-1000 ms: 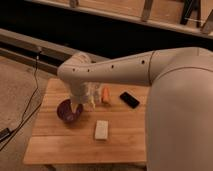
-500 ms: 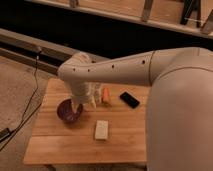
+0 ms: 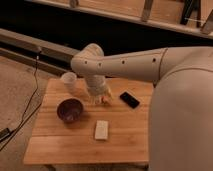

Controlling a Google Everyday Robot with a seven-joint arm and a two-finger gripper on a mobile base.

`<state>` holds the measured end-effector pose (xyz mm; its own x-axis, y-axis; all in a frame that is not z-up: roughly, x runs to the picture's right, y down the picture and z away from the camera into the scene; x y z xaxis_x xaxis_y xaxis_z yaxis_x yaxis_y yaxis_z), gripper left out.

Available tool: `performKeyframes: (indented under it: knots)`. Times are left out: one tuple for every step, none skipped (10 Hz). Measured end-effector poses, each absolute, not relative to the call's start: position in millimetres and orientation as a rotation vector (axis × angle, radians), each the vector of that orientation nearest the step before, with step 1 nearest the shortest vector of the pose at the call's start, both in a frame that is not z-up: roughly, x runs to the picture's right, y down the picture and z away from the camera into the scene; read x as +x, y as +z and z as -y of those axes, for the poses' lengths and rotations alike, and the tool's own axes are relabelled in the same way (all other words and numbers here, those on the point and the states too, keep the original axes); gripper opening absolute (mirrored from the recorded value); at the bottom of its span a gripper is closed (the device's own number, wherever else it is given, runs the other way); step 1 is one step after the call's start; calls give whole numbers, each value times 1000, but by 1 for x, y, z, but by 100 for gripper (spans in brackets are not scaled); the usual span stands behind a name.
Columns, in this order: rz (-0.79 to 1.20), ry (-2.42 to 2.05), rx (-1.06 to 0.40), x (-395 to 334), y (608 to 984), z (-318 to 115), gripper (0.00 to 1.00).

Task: Place the pepper in the ceramic cup

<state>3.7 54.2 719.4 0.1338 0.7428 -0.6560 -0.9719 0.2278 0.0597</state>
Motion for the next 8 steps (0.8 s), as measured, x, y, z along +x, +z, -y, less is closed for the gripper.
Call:
performKeyframes:
  knots:
    - [-653,1290,-427,11,725,-49,65]
    - [-663,1280,-427,18,733,-44,65]
    - [-679,1268,-429,24,742,-40,65]
    - [-692,1259,-434,30,751,-38,65]
    - [-702,1253,-439,34,760,-35,65]
    - [-708,1249,-443,36,767,-33,65]
    - [-708,1255,-451,42,780,-27,65]
    - [-700,1263,-455,44,786,-23,65]
